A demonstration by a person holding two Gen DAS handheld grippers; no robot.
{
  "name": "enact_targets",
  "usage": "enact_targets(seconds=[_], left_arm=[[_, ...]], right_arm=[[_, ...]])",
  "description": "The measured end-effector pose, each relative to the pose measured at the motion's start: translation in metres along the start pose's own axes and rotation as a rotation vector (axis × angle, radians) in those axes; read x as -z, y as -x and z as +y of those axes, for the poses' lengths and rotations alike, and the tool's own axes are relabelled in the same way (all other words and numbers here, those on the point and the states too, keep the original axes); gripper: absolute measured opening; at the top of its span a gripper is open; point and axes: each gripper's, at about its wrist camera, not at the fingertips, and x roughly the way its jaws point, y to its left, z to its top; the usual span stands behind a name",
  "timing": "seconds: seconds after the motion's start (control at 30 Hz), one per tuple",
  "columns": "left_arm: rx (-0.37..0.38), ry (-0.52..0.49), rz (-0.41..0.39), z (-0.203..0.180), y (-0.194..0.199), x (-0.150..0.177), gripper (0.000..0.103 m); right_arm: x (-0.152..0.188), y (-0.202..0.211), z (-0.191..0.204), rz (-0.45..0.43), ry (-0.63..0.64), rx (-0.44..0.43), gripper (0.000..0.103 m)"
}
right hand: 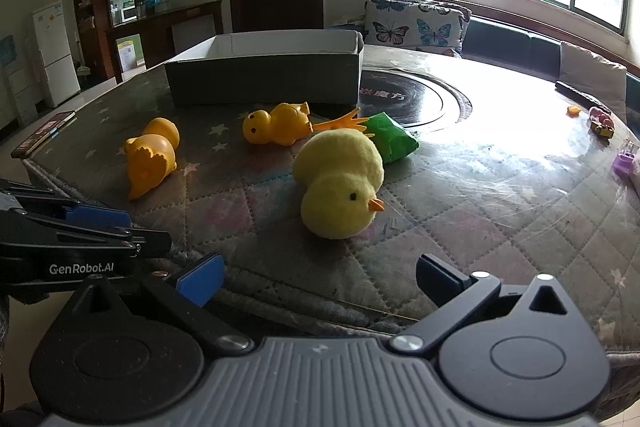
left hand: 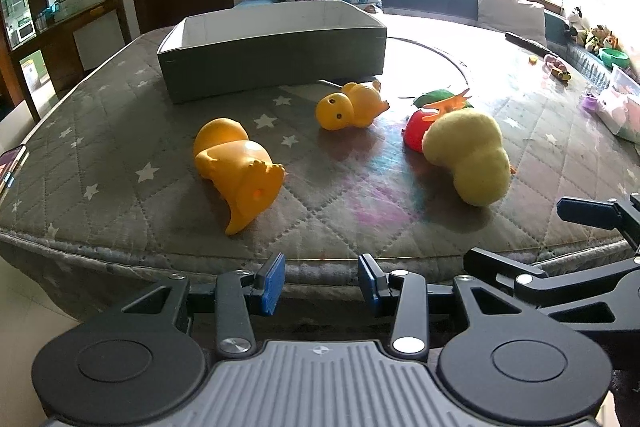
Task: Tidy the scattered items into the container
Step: 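Move the right tool toward the yellow plush chick on the table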
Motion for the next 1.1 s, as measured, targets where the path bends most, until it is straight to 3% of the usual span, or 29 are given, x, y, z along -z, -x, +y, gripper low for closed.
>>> enact_targets(seconds=[1.1], left_arm=[[0.000,-0.013,-0.012,-0.0040,0.0049,0.0001,0.043]], right_arm=[[-0.0029,0.0045,0.0018,-0.012,0.013,0.020,0.102]])
